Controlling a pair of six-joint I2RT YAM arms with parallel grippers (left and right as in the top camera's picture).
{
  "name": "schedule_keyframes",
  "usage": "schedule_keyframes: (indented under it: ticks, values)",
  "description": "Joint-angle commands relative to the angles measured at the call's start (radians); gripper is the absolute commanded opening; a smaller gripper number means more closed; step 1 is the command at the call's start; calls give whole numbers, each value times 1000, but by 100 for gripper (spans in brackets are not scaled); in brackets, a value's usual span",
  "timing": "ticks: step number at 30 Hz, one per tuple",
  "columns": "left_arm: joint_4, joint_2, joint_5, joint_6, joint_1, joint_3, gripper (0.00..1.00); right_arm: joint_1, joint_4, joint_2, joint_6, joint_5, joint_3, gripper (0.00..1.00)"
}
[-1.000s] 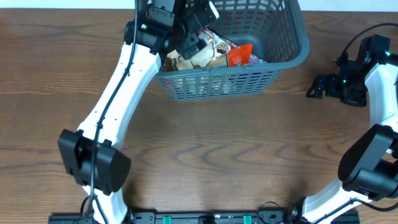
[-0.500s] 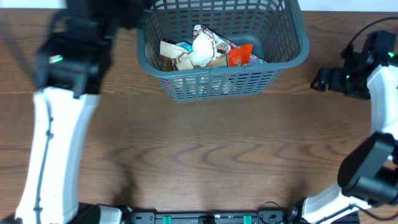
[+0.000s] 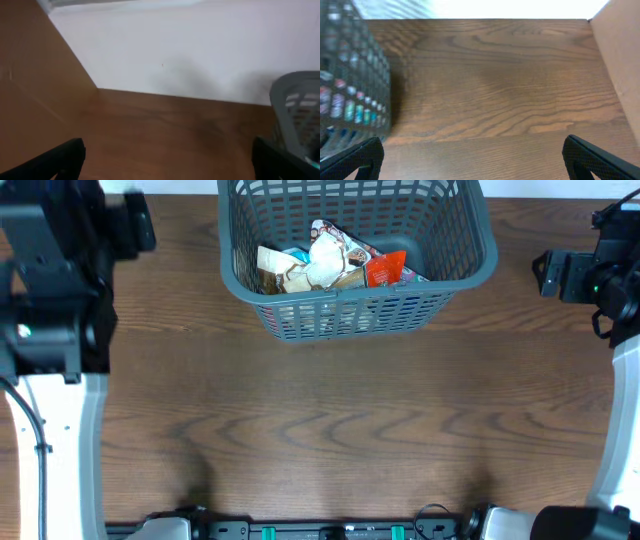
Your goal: Pack container
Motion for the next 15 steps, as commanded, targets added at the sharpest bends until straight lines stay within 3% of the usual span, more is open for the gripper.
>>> schedule_keyframes:
  ticks: [1,6,15]
  values:
    - [64,-127,7,-72,3,-157,99,43,-13,-56,-6,8,-16,99]
    - [153,-303,25,-77,3,-405,99,111,-19,-175,-7,64,-132,99]
    - [324,-631,165,-53,3,-845,99,217,11,-556,56,64,-531,99]
